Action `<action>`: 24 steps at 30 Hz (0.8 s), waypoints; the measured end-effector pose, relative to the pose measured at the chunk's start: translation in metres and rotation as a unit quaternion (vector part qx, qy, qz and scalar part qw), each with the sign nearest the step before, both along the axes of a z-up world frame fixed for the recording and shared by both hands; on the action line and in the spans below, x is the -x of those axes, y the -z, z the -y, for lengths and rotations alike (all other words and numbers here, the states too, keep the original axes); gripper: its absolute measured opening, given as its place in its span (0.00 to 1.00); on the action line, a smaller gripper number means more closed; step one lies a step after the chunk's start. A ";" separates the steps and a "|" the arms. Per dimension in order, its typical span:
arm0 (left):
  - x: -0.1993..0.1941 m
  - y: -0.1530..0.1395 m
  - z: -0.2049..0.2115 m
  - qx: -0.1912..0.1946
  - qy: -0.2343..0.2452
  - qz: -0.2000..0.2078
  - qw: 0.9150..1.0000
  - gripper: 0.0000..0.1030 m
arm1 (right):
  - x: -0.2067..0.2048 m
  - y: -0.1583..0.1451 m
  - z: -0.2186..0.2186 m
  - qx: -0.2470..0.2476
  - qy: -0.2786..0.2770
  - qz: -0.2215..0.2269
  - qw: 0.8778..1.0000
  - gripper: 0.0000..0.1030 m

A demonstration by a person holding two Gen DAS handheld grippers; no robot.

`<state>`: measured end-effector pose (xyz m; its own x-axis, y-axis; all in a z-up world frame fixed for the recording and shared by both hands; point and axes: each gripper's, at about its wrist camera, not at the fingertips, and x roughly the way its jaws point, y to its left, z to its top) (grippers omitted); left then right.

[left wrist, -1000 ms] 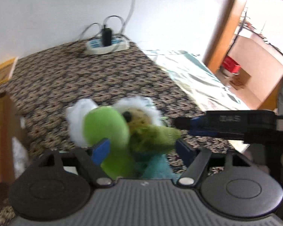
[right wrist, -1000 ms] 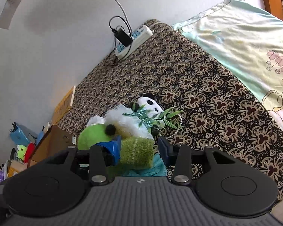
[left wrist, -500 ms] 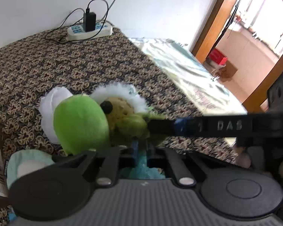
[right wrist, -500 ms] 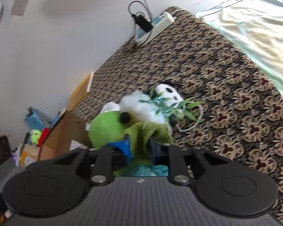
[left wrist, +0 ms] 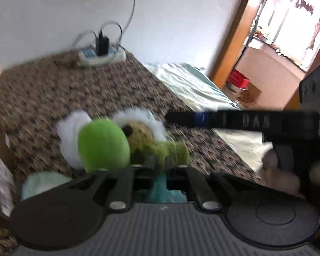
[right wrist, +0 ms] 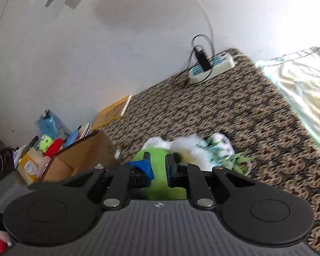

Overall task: Organize soft objects
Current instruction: 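Grasp the green fuzzy cloth with the right gripper and lift it, then carry the green cloth over the cardboard box and open the right gripper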

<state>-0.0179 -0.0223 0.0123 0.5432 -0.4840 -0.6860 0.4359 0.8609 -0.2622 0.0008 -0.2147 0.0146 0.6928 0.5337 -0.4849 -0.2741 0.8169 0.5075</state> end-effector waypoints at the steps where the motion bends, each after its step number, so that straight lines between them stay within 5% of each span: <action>1: 0.001 0.001 0.000 0.003 0.001 -0.003 1.000 0.34 | 0.000 0.001 0.005 0.010 0.013 0.003 1.000 0.05; 2: 0.003 0.000 0.000 0.008 0.005 0.004 1.000 0.50 | 0.002 0.002 0.009 0.020 0.027 0.000 0.999 0.06; 7: 0.003 -0.004 0.017 -0.016 0.020 0.043 0.999 0.52 | -0.006 0.020 0.026 0.021 0.037 -0.063 0.997 0.08; 14: -0.027 0.021 0.037 -0.042 0.021 0.011 0.999 0.52 | -0.005 0.044 0.032 -0.029 0.032 -0.118 0.992 0.11; 15: -0.031 0.025 0.037 -0.041 0.020 0.000 0.999 0.46 | -0.007 0.047 0.032 -0.032 0.029 -0.123 0.991 0.11; 17: -0.033 0.031 0.038 -0.037 0.023 -0.020 0.999 0.06 | -0.006 0.051 0.031 -0.042 0.030 -0.131 0.990 0.15; 24: -0.027 0.029 0.030 -0.033 -0.004 -0.017 0.999 0.03 | -0.012 0.051 0.028 -0.089 -0.027 -0.123 0.988 0.05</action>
